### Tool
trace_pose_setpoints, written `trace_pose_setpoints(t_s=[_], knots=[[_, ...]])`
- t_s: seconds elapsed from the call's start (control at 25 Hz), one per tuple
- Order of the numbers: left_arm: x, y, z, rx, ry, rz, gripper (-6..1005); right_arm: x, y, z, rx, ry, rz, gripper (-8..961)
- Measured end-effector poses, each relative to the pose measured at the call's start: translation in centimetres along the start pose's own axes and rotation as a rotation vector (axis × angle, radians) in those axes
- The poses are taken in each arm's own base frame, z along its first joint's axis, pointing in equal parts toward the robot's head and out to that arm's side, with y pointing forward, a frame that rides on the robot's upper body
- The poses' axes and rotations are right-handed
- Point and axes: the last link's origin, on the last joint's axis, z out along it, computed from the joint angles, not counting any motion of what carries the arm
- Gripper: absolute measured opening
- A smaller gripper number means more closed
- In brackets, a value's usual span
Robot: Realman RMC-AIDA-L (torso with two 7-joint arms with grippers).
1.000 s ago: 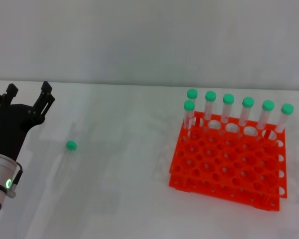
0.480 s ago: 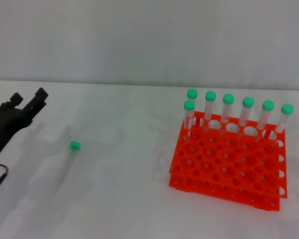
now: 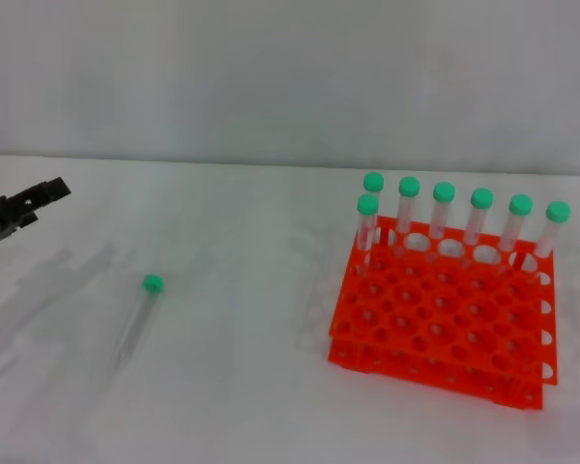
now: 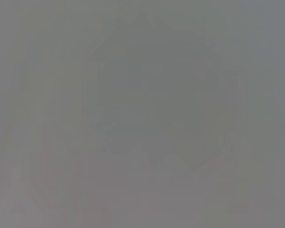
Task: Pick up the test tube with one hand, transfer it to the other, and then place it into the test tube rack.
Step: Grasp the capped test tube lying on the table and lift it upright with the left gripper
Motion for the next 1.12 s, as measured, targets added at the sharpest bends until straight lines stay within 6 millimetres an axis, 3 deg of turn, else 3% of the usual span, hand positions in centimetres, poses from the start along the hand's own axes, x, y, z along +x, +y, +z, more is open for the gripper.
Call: trace_pose_setpoints(t_s=[0.28,0.6,0.92,1.12], knots=[[2.7,2.5,0.9,0.067,-0.346,-0.119,889,-0.3,-1.9,-0.1,0.095,-0.014,-0.05,860],[5.6,5.3,1.5,0.171,-0.589,-0.146,875,0.0,-1.8,-0.5,0.11,0.003,-0.106,859],[4.2,6.1,2.0,0.316,-0.835,-0.092,853,0.1,-1.3,-0.3,0.094,0.007,-0.104,859],[3.3,6.6,2.7,0.342,-0.891,-0.064,840,0.2,-1.0,0.1,0.084,0.012,-0.099,859]])
